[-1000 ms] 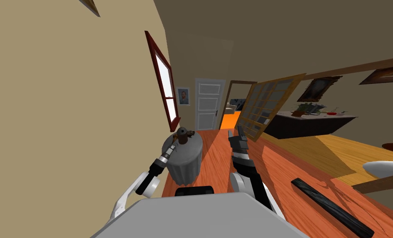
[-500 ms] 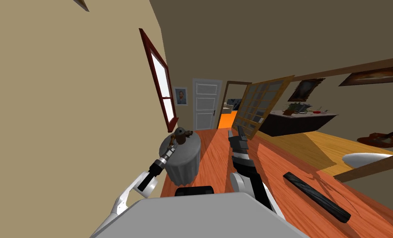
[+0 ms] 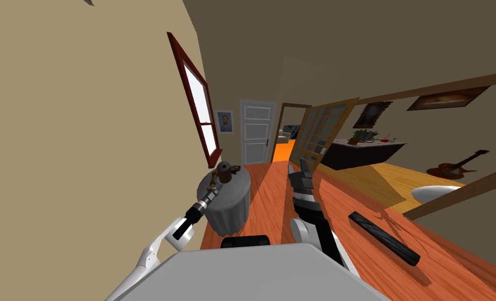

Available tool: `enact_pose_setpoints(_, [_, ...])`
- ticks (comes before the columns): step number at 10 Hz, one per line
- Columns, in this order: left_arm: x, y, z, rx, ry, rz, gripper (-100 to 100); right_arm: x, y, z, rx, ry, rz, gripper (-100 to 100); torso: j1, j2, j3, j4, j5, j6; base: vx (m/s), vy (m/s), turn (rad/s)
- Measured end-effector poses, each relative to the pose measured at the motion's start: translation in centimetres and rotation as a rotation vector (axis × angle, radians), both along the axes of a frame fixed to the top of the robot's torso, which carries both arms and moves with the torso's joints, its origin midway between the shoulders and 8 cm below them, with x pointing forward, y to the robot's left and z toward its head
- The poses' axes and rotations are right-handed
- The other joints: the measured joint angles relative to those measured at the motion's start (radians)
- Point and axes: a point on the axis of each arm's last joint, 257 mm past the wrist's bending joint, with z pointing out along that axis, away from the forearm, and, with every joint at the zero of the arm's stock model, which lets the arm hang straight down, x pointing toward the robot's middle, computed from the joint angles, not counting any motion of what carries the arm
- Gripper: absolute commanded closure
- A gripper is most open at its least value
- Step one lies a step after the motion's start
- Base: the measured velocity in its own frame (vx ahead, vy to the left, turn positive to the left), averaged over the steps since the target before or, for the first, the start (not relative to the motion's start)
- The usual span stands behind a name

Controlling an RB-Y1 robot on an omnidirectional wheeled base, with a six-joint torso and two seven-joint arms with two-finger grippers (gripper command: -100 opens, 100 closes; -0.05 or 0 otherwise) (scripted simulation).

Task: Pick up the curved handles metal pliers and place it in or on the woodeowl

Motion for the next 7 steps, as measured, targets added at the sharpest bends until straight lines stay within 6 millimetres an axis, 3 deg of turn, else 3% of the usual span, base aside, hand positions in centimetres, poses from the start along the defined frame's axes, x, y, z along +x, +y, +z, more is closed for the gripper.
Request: enact_pose_setpoints(7, [-0.4,8.2,-6.5,0.217,0.145,0.083,-100,0.0,0.0,0.0,0.000,0.000,0.000,0,-0.001,-0.001,0.000,0.000,0.000,0.000,0.005,-0.045,-0.089])
